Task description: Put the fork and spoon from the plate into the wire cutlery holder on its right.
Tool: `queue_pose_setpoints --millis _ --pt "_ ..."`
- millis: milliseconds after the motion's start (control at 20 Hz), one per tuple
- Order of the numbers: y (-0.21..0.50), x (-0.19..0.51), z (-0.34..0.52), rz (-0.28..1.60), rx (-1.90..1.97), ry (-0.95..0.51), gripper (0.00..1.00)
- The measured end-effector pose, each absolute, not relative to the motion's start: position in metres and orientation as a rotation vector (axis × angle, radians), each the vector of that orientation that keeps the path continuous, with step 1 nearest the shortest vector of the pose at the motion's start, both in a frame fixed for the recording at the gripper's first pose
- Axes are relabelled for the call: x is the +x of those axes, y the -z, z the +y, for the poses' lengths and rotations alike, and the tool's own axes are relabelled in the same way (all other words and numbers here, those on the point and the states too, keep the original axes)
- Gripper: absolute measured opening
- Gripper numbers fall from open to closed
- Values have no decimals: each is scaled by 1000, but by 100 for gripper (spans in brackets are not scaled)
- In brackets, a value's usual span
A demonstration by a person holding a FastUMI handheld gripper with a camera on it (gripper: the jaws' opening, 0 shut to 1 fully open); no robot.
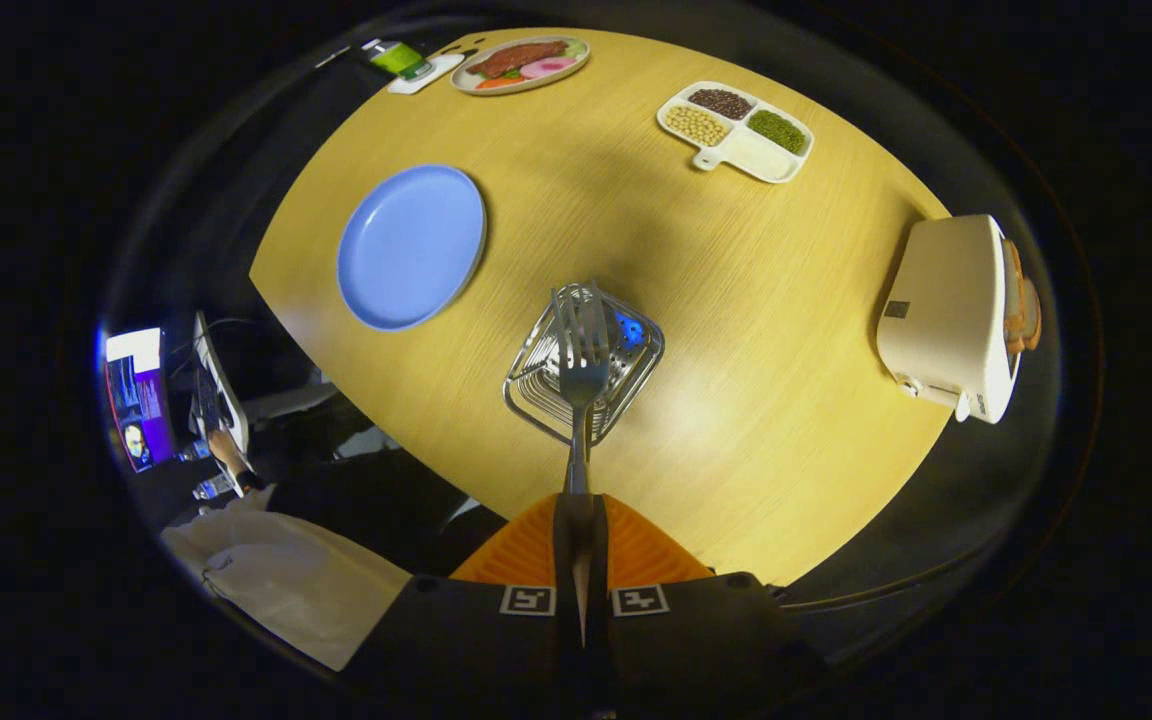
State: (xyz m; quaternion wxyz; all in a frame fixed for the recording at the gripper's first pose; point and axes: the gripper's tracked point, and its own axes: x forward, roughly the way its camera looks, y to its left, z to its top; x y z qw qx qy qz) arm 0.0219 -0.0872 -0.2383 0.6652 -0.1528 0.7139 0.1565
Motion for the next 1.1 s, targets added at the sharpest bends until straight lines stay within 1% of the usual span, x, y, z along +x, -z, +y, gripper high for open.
queue_pose_setpoints --millis 350,600,750,850,900,950,1000,1050,1100 --pt "251 25 -88 1774 -348 -362 6" --pt "253 25 -89 1822 -374 -369 6" --pt "255 29 -88 1828 -368 -360 8" --pt "256 35 -89 1814 -362 -351 13" --pt "254 35 -89 1802 -356 -355 16" --pt "251 38 -87 1779 -348 -359 34" --pt "248 40 -85 1750 -332 -364 38" --pt "244 42 -82 1723 -319 -373 58" --pt "240 42 -79 1695 -296 -380 70"
